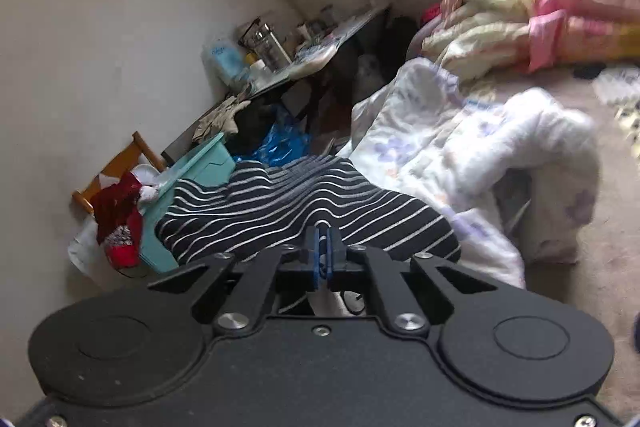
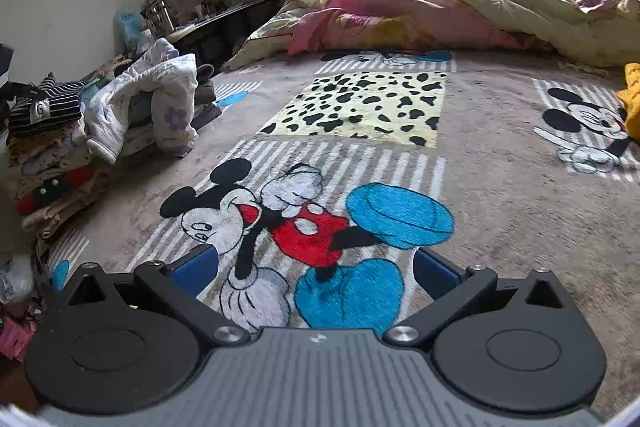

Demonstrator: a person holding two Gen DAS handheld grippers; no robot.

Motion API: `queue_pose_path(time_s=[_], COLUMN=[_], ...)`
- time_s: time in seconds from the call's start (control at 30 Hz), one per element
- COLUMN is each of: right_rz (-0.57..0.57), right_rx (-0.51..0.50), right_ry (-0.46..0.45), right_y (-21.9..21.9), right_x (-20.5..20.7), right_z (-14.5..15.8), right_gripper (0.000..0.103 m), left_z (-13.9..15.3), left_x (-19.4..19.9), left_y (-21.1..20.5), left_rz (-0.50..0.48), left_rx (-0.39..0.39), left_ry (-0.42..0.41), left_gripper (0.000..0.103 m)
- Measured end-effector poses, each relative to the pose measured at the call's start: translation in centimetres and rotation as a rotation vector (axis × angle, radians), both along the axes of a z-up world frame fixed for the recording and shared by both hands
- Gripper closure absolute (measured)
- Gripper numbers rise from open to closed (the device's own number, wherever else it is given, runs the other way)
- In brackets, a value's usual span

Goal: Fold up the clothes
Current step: 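Grasp the black-and-white striped shirt with the left gripper and lift it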

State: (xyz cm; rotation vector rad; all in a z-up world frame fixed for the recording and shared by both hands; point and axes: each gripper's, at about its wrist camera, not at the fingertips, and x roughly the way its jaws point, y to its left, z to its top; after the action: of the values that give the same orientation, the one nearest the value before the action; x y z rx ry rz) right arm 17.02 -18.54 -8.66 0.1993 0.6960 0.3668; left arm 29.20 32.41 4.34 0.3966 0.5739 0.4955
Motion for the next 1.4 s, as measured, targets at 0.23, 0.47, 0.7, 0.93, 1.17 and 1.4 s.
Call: queue_pose_path(time_s=[0.23,0.47,0.7,0.93,1.17,1.4], right_rz=[-0.027,-0.071,-0.181,-0.31,-0.362,-0.266], right_rx=[0.033,0.025,0.006,0.0,-0.01,-0.118], right_ry=[-0.033,-0.059,-0.055,-0.044,-0.025,0.021], right_y=[-3.2,-7.1,-12.5,-18.7,-23.3,-24.3], right_x=[-2.9,-6.7,-11.1,-14.9,-16.7,-16.9], right_z=[1.7,2.7,2.6,2.2,0.5,-1.8], right_gripper=[0.0,0.0,0.0,0.0,0.0,0.001], left_z=[6.2,7.5,4.5,7.5,3.1,-10.7], left_x=[-8.4,-12.9,-12.2,-15.5,-19.8,-21.4], left_y=[-6.8,-19.9,-34.9,-45.8,-45.1,-42.5], left_rz=[-0.243,-0.552,-0.846,-1.06,-1.092,-1.103], left_rx=[-0.263,-0.256,-0.317,-0.446,-0.451,-0.352], left_ry=[-0.279,-0.295,-0.188,-0.336,-0.225,0.354], left_gripper=[0.103,0.103,0.103,0.103,0.103,0.091])
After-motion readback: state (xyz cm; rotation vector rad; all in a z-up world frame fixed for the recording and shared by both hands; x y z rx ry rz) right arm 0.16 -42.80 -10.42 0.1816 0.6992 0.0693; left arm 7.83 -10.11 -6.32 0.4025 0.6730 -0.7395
